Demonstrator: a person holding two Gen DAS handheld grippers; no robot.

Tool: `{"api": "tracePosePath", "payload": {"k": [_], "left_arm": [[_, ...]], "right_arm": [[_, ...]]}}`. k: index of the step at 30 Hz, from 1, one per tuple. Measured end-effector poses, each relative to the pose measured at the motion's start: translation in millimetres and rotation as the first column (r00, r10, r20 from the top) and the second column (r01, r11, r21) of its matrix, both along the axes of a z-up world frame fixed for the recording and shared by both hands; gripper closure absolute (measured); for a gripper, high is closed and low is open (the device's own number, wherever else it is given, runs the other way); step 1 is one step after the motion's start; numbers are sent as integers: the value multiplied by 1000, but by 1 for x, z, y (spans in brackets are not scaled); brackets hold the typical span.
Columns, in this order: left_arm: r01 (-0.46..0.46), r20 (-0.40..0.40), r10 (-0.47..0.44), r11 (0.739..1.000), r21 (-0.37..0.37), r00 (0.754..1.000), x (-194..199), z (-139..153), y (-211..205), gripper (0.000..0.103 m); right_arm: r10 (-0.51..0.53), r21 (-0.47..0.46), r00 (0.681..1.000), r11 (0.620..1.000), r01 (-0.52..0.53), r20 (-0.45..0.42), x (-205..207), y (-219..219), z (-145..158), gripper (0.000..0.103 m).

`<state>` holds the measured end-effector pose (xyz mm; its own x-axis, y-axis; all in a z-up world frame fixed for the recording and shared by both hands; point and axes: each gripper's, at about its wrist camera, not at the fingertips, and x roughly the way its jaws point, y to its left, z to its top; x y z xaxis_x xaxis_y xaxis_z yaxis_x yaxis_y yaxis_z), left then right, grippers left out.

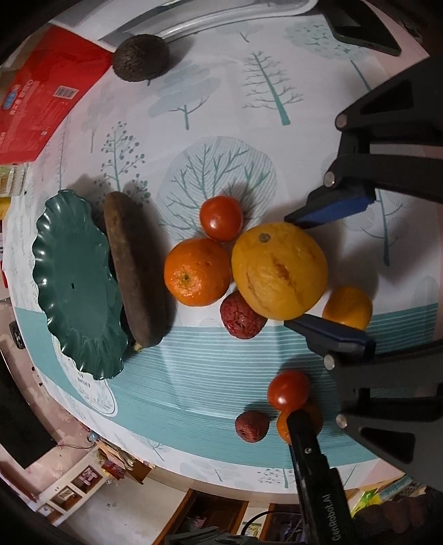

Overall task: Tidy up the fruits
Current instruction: 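Grasp the mandarin with the left tool while the right tool grasps the large yellow orange, then carry both fruits onto the green plate and open both tools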

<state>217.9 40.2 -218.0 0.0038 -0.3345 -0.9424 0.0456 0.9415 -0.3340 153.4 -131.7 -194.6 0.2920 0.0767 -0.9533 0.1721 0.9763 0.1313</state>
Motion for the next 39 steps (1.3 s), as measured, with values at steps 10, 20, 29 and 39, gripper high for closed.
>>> {"api": "tracePosePath", "payload": {"k": [10, 20, 29, 39], "left_arm": [[-26, 81, 26, 1000, 3, 996, -18, 30, 17, 67], [-62, 204, 64, 998, -13, 977, -31, 72, 30, 67], [-109, 214, 109, 994, -11, 971, -48, 79, 48, 67], [-136, 200, 133, 991, 6, 971, -50, 79, 56, 67]], "right_arm": [[-1, 15, 999, 1000, 1, 49, -18, -2, 17, 56], [18, 37, 990, 999, -24, 141, -31, -8, 48, 99], [18, 42, 994, 999, -22, 104, -34, -3, 35, 45], [-24, 9, 999, 1000, 24, 31, -19, -17, 3, 42]]}}
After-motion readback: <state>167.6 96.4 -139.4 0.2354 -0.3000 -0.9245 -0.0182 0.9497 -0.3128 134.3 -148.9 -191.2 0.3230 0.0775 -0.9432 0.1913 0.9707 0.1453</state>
